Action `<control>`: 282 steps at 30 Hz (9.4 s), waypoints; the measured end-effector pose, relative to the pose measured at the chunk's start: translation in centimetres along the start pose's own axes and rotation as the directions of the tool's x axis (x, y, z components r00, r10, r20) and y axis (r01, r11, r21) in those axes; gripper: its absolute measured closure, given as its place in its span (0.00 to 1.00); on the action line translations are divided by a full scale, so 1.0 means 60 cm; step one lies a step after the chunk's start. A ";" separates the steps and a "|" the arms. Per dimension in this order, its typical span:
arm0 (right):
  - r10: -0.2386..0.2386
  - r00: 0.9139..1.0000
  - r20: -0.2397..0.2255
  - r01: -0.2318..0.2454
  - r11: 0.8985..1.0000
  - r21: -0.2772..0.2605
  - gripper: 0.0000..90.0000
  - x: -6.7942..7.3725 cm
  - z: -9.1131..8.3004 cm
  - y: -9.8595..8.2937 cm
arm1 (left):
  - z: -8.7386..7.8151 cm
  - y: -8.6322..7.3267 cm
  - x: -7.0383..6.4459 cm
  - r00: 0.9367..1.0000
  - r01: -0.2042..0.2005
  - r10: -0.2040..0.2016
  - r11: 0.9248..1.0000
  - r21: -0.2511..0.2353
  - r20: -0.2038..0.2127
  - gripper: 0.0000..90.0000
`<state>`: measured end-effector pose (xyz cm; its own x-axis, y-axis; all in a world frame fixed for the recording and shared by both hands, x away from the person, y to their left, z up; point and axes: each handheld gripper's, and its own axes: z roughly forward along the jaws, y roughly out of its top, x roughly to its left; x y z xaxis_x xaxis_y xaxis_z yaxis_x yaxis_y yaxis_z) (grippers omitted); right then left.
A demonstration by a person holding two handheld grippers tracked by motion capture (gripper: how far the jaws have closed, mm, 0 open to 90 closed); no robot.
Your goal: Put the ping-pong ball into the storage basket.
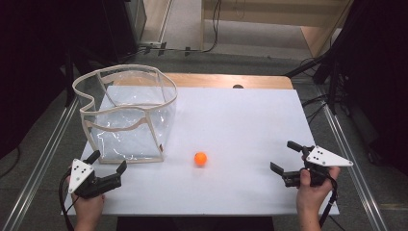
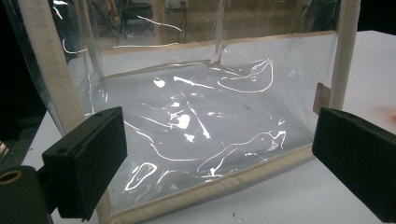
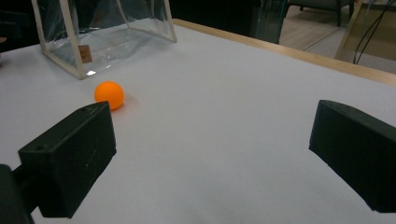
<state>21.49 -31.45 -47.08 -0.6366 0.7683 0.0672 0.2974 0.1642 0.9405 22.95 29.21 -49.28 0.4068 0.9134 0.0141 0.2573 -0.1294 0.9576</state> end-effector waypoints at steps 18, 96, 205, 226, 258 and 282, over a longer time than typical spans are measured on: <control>-0.026 0.997 -0.073 0.031 0.998 0.060 0.00 0.019 0.059 0.034 | 0.000 0.000 0.000 1.000 -0.003 0.003 1.000 0.001 0.003 0.04; -0.128 0.936 -0.327 0.210 0.951 0.228 0.00 0.119 0.244 0.102 | 0.002 0.000 -0.002 1.000 -0.012 0.012 1.000 0.001 0.013 0.04; -0.131 0.884 -0.449 0.402 0.706 0.584 0.53 0.177 0.376 0.114 | 0.001 0.001 -0.001 1.000 -0.007 0.007 1.000 0.002 0.019 0.04; -0.122 0.886 -0.446 0.387 0.724 0.571 0.53 0.170 0.367 0.150 | 0.001 0.001 -0.001 1.000 -0.008 0.008 1.000 0.002 0.020 0.04; -0.144 0.865 -0.481 0.422 0.727 0.542 0.54 0.162 0.369 0.208 | 0.001 0.001 0.000 1.000 -0.008 0.008 1.000 0.002 0.021 0.04; -0.147 0.857 -0.493 0.434 0.722 0.539 0.54 0.162 0.372 0.249 | 0.002 0.001 -0.001 1.000 -0.010 0.010 1.000 0.000 0.023 0.04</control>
<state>35.65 -7.72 -39.81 -0.9405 0.3293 0.0841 0.3222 0.7851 0.5289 23.03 29.13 -49.27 0.4298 0.9028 0.0175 0.2526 -0.1388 0.9576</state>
